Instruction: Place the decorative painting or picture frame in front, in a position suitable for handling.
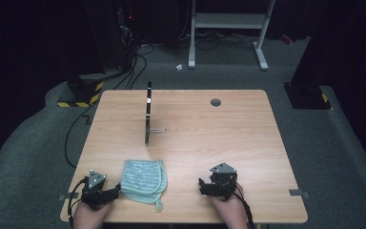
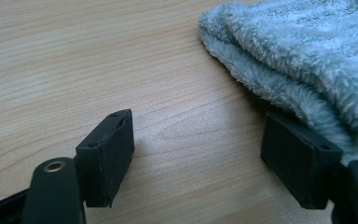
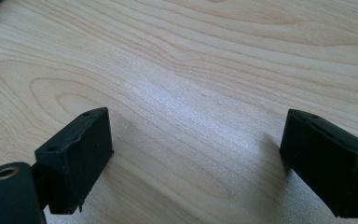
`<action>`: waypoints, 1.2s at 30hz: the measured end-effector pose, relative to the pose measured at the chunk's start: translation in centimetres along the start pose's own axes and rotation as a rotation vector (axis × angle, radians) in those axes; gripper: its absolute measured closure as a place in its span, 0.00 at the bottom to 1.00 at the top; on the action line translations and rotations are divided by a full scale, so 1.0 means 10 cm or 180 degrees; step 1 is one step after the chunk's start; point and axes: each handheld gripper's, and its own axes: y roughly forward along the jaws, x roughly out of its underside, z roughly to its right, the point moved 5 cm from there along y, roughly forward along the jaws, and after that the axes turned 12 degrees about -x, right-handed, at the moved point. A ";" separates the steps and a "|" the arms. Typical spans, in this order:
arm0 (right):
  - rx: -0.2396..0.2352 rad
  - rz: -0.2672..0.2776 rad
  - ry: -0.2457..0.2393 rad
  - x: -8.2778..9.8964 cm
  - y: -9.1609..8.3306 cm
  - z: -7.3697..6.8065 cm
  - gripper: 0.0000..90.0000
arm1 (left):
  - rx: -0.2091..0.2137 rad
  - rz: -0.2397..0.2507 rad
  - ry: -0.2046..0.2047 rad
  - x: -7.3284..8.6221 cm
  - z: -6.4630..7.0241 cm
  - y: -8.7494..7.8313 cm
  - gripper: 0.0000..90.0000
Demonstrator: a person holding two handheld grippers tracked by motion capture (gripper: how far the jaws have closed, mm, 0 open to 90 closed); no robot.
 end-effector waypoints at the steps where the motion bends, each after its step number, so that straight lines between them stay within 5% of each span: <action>1: 0.0003 -0.0002 -0.0008 0.00 0.00 0.00 0.10 | 0.0001 0.0003 -0.0003 0.00 0.00 0.00 0.29; 11: -0.0006 -0.0005 -0.0022 0.00 0.00 0.00 0.09 | -0.0009 0.0016 -0.0082 0.01 -0.03 -0.01 0.33; 17: -0.0003 -0.0006 -0.0018 0.00 0.00 0.00 0.09 | 0.0116 0.0050 -0.0294 0.02 -0.11 -0.04 0.42; 30: -0.0007 -0.0002 -0.0022 0.00 0.01 0.00 0.09 | 0.0070 0.0305 -0.0300 -0.07 -0.19 -0.22 0.48; 36: -0.0007 -0.0004 -0.0018 -0.01 0.01 -0.01 0.09 | 0.0115 0.0460 -0.0201 -0.20 -0.10 -0.32 0.49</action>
